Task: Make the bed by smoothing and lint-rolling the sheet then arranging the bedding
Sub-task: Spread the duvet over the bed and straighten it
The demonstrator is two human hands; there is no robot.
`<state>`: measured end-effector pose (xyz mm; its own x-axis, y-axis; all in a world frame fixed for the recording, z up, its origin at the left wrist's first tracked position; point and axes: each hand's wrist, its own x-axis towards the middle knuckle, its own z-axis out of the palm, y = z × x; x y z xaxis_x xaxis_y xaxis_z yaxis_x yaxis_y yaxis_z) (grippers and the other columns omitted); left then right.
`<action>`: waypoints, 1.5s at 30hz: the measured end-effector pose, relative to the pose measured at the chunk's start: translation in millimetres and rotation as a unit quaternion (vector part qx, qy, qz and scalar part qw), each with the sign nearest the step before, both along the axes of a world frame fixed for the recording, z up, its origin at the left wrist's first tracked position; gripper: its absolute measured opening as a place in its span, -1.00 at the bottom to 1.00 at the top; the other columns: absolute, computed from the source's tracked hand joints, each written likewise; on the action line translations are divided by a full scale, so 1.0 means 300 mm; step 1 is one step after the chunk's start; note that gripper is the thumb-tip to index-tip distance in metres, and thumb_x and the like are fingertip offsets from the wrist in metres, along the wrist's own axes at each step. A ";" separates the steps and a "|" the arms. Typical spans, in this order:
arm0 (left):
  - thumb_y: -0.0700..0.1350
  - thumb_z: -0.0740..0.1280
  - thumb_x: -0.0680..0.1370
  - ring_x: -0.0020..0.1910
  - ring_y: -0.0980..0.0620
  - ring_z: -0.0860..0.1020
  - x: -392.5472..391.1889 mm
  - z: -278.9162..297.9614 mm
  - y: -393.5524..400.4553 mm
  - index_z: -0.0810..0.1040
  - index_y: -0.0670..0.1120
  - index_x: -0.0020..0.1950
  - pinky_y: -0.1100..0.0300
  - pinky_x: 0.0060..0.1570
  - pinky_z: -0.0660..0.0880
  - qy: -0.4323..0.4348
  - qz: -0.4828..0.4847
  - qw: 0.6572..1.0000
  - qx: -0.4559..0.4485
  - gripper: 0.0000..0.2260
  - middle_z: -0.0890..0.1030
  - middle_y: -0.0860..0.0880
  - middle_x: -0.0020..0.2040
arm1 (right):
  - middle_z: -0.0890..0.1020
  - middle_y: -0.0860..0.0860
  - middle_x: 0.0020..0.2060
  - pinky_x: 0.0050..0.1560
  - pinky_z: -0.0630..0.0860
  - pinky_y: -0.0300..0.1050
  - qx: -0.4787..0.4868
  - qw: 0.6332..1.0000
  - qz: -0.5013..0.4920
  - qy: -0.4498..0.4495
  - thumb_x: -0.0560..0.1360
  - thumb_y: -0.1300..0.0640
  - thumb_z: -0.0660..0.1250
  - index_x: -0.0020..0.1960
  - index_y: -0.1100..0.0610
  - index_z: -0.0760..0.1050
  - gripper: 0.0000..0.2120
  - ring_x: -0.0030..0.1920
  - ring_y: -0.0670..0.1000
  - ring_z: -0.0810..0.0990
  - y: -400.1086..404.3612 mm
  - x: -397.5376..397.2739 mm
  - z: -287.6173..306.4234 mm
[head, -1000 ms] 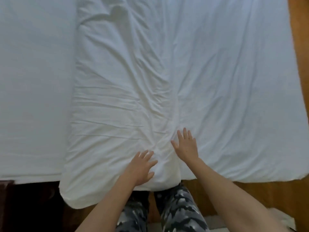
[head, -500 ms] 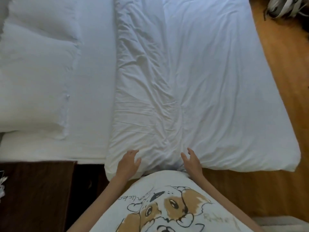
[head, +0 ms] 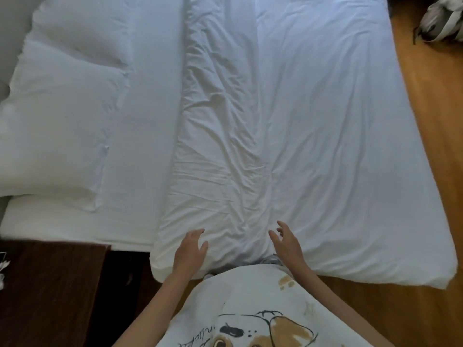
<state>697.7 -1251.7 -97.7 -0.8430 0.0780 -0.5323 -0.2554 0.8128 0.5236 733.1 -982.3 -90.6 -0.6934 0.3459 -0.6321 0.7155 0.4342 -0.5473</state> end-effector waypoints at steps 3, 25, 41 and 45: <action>-0.07 0.25 0.62 0.34 -0.02 0.42 -0.069 -0.007 0.081 0.39 -0.08 0.43 0.15 0.29 0.36 -0.008 0.028 1.000 -0.004 -0.63 0.41 -0.05 0.39 | 0.48 0.10 0.32 0.22 0.40 -0.04 0.006 1.000 0.005 -0.009 0.60 -0.03 0.21 0.47 0.10 0.27 -0.52 0.28 0.08 0.47 0.089 -0.084 -0.019; -0.04 0.27 0.58 0.35 -0.23 0.37 -0.702 -0.617 -0.219 0.28 -0.10 0.50 -0.09 0.25 0.37 -0.047 0.058 0.987 -0.144 -0.51 0.38 -0.23 0.40 | 0.12 0.16 0.53 0.44 0.22 0.17 0.175 0.945 0.271 -0.058 0.43 -0.33 0.31 0.56 -0.05 0.05 -0.17 0.50 0.20 0.13 -0.056 -0.529 -0.684; 0.06 0.19 0.62 0.00 0.03 0.53 -0.161 -0.867 -0.482 0.58 -0.25 0.16 0.25 -0.03 0.39 0.044 0.290 0.954 0.056 -0.60 0.58 -0.01 0.02 | 0.01 0.22 0.55 0.44 0.04 0.31 0.270 0.946 0.180 -0.020 0.33 -0.56 -0.01 0.58 0.05 -0.06 0.02 0.53 0.27 -0.01 -0.559 -0.174 -1.023; 0.06 0.14 0.66 0.00 -0.24 0.58 -0.172 -0.964 -0.497 0.52 -0.20 0.07 0.07 -0.09 0.38 -0.050 0.264 0.962 -0.042 -0.65 0.63 -0.25 0.00 | 0.06 0.24 0.54 0.40 0.14 0.36 0.278 0.928 0.246 -0.007 0.45 -0.48 -0.08 0.57 0.07 0.03 -0.12 0.51 0.30 0.06 -0.556 -0.103 -1.012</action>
